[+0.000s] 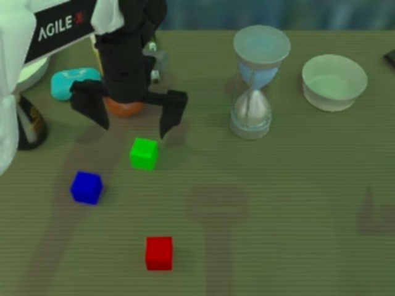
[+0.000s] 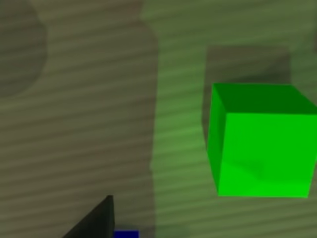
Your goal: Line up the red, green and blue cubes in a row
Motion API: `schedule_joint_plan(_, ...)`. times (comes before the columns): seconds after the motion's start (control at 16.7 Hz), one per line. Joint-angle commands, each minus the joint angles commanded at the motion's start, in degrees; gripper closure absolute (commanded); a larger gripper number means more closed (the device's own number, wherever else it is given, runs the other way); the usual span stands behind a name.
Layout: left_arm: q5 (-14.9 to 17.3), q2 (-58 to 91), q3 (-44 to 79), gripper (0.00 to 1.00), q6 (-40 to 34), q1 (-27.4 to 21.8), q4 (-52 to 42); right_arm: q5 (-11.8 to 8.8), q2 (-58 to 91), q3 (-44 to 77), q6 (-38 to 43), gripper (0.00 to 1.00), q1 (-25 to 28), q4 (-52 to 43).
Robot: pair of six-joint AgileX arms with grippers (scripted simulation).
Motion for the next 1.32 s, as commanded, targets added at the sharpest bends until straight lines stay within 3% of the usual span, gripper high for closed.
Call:
schedule_joint_plan(0.36, 0.01, 0.44, -0.65, 0.00, 0.11, 0.17, 0.96, 0.00, 0.00, 0.00, 0.00, 0.00, 0.00, 0.00)
schedule_joint_plan(0.78, 0.05, 4.79, -9.22, 0.00, 0.13, 0.08, 14.19, 0.00, 0.00, 0.00, 0.00, 0.00, 0.00, 0.00)
schedule_joint_plan(1.08, 0.06, 5.15, -9.79, 0.00, 0.13, 0.07, 14.94, 0.00, 0.00, 0.00, 0.00, 0.00, 0.00, 0.00)
schedule_joint_plan(1.32, 0.06, 5.15, -9.79, 0.30, 0.13, 0.07, 14.94, 0.00, 0.00, 0.00, 0.00, 0.00, 0.00, 0.00)
